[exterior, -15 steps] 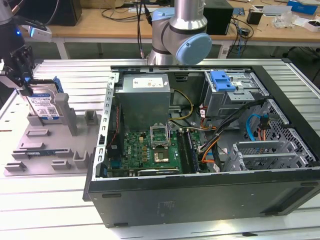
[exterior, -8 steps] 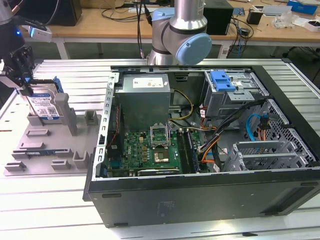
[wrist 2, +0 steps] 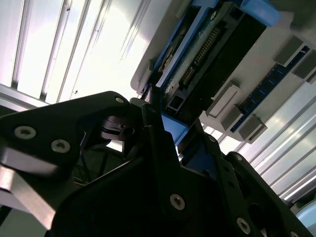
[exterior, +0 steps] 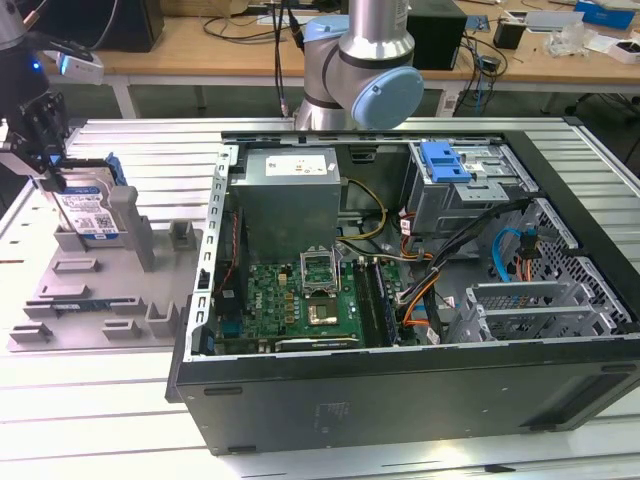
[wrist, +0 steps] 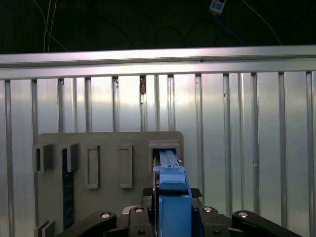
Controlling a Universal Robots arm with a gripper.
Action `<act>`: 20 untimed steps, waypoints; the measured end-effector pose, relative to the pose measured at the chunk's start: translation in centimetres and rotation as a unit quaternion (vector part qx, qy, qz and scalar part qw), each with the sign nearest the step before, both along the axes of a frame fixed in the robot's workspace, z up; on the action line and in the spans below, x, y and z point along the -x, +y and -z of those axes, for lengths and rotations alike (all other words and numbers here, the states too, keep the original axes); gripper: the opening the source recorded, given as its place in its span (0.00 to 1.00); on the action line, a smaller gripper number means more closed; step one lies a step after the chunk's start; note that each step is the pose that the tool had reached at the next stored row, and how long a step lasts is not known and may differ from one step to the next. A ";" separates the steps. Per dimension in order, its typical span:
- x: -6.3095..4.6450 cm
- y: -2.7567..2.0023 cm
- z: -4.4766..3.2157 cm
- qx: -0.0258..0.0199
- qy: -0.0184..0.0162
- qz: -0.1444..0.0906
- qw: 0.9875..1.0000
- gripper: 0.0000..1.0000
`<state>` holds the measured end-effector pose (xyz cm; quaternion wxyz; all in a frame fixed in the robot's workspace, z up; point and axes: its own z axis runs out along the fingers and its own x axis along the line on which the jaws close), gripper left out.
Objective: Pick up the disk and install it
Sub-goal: 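Pick up the disk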
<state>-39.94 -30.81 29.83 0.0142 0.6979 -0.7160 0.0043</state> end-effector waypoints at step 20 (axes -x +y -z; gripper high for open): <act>-0.2 -0.04 -8.03 -0.001 0.000 -0.004 1.000 0.36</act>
